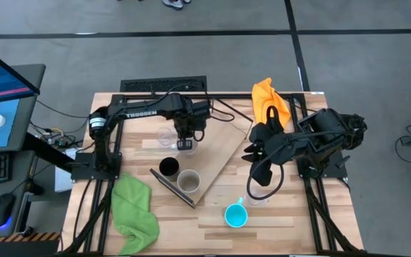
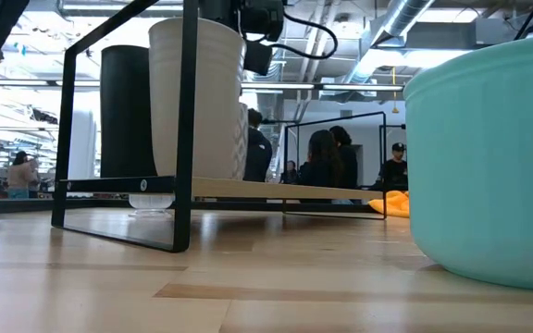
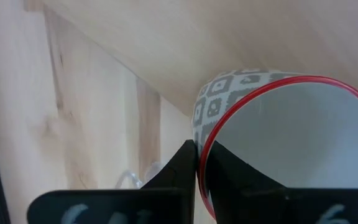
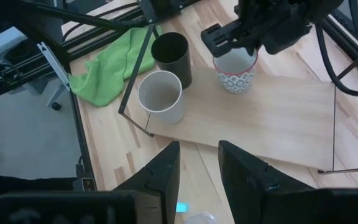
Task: Stack small to large cups/mugs on shelf
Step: Put the gray cup on the shelf aligned with the black cup
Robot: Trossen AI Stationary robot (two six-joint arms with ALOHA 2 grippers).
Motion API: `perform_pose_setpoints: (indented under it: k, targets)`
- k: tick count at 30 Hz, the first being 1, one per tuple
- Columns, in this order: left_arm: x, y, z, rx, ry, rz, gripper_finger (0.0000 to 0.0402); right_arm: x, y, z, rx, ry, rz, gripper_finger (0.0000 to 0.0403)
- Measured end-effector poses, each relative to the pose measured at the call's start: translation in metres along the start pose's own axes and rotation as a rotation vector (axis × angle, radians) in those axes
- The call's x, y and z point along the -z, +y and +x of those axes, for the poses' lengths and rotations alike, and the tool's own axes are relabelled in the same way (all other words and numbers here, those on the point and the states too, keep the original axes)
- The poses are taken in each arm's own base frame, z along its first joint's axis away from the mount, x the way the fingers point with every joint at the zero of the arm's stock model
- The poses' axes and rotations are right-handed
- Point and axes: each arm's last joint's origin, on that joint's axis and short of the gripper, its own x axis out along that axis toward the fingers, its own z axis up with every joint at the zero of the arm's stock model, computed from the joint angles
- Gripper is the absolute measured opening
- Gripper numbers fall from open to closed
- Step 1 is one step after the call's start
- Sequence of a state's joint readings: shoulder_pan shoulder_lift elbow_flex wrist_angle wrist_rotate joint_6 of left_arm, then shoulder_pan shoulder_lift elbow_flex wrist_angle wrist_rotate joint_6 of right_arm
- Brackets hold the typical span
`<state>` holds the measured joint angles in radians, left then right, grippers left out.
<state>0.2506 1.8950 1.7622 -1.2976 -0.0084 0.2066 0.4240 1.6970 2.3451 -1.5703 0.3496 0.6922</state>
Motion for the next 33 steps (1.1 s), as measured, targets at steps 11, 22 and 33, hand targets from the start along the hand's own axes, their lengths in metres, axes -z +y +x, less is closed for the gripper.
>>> perform_pose_setpoints:
  k: [11, 22, 33]
  targets:
    - [-0.0005, 0.003, 0.0022, 0.0, 0.002, 0.009, 0.0013, 0.0, 0.0, 0.0, 0.0, 0.0, 0.0, 0.0131]
    - [-0.0026, 0.0049, 0.0022, -0.006, -0.023, 0.018, 0.0013, 0.0, 0.0, 0.0, 0.0, 0.0, 0.001, 0.0131]
    - [-0.0028, 0.0058, 0.0022, -0.007, -0.026, 0.023, 0.0013, 0.0, 0.0, 0.0, 0.0, 0.0, 0.001, 0.0131]
